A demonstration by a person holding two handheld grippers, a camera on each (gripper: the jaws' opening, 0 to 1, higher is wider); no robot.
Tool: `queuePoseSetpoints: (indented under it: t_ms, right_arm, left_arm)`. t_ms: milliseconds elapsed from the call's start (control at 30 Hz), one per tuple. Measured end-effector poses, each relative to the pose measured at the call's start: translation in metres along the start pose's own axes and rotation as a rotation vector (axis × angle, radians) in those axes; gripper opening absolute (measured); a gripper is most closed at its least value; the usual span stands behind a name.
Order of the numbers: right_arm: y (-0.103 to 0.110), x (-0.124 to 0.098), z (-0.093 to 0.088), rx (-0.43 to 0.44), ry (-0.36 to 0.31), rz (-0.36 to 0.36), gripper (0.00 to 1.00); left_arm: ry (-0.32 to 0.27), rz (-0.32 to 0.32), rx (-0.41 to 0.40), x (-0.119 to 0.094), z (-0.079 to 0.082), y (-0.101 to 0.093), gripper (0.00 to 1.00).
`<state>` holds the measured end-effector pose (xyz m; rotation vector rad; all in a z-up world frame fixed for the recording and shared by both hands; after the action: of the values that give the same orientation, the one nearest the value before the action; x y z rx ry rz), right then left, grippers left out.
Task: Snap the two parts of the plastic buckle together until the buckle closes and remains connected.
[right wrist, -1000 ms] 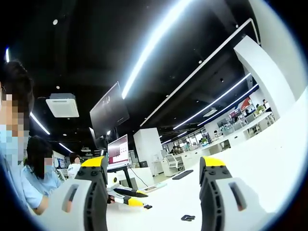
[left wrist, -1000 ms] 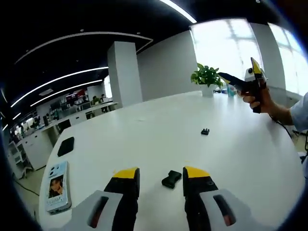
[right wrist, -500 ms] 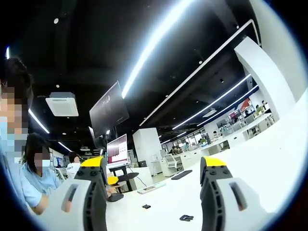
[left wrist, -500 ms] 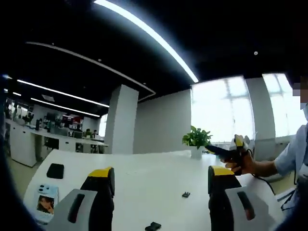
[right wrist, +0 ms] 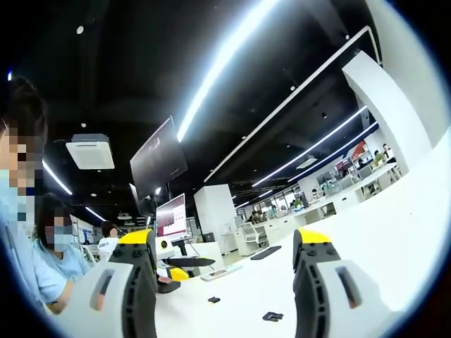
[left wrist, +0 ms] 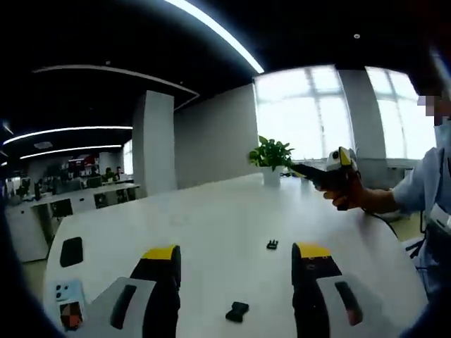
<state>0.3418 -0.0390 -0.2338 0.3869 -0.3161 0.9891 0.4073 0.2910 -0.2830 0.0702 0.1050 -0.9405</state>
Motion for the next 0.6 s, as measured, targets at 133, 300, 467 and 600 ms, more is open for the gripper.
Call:
queuePoseSetpoints:
  t_ms: [133, 300, 467, 600]
  right_arm:
    - [0.0, 0.001, 0.001, 0.006, -0.004, 0.004, 0.81]
    - [0.001, 0.002, -0.001, 0.005, 0.003, 0.004, 0.81]
    - [-0.001, 0.003, -0.001, 0.011, 0.005, 0.003, 0.8]
    - [-0.001, 0.004, -0.001, 0.012, 0.004, 0.002, 0.8]
  left_arm:
    - [0.108, 0.025, 0.101, -0.006, -0.011, -0.002, 0.55]
    - [0.198, 0.046, 0.194, -0.004, -0.018, 0.0, 0.44]
    - [0.315, 0.008, 0.199, 0.003, -0.035, 0.001, 0.44]
    - [0.363, 0.013, 0.188, 0.004, -0.044, 0.003, 0.38]
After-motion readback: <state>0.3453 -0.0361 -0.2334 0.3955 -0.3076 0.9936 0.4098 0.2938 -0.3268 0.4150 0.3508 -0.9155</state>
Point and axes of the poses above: the point that each gripper's makers call its tool centre point, and the gripper's own axes: x roughly forward along the fingers, y roughly to its left, z roughly out of its top, the point moved 7 cm from there along -x, roughly backward along the fingers, and after that the axes turned 7 degrees about z, right-handed, at the moved point
